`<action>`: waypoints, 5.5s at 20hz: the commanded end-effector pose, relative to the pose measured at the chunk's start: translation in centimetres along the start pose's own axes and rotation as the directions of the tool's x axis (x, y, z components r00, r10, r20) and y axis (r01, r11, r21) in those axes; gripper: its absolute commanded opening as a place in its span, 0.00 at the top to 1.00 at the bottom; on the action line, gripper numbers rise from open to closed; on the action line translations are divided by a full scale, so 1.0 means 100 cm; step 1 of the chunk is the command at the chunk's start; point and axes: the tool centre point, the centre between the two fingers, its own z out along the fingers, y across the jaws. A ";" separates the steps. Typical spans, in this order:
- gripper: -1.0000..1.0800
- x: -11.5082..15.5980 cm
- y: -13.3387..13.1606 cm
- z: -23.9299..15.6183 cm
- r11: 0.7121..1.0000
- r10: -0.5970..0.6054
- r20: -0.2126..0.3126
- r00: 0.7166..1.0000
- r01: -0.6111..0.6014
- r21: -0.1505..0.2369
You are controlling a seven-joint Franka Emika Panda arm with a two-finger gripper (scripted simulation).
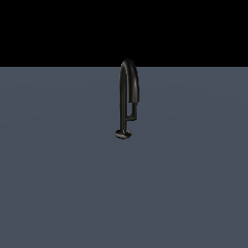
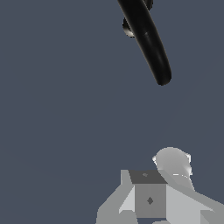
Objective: Turn on the faucet by rotating a designated handle.
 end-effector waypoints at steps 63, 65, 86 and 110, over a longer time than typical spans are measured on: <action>1.00 0.335 0.036 0.162 0.527 0.251 0.866 0.432 -0.812 0.252; 1.00 0.336 0.036 0.163 0.525 0.250 0.868 0.429 -0.813 0.251; 1.00 0.322 0.042 0.163 0.525 0.251 0.868 0.429 -0.813 0.251; 1.00 0.289 0.057 0.162 0.525 0.250 0.867 0.430 -0.813 0.252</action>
